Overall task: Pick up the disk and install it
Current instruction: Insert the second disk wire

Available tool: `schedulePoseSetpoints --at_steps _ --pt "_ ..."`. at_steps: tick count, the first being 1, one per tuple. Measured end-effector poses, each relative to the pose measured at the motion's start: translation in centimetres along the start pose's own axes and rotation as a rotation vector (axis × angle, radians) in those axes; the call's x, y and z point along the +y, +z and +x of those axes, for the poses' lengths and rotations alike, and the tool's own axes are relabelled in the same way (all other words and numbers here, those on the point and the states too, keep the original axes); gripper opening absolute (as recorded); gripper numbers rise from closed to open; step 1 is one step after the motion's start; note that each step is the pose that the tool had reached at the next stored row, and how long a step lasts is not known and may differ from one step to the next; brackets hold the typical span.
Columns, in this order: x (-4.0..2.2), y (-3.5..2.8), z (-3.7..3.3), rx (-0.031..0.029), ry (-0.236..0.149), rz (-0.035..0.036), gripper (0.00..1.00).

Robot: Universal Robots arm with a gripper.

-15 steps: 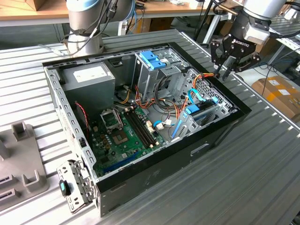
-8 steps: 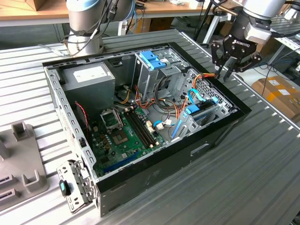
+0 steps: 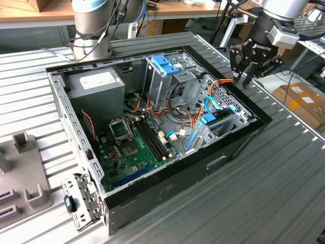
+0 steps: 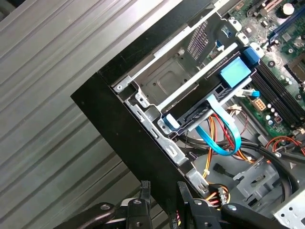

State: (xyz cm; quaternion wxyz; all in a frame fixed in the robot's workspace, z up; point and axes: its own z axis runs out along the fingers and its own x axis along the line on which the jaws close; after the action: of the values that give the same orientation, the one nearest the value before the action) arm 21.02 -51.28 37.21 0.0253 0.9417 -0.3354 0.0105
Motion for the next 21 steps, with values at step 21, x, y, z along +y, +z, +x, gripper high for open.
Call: schedulePoseSetpoints --at_steps 21 --pt "-1.23 -0.64 -0.99 0.0308 -0.023 -0.0378 0.36"
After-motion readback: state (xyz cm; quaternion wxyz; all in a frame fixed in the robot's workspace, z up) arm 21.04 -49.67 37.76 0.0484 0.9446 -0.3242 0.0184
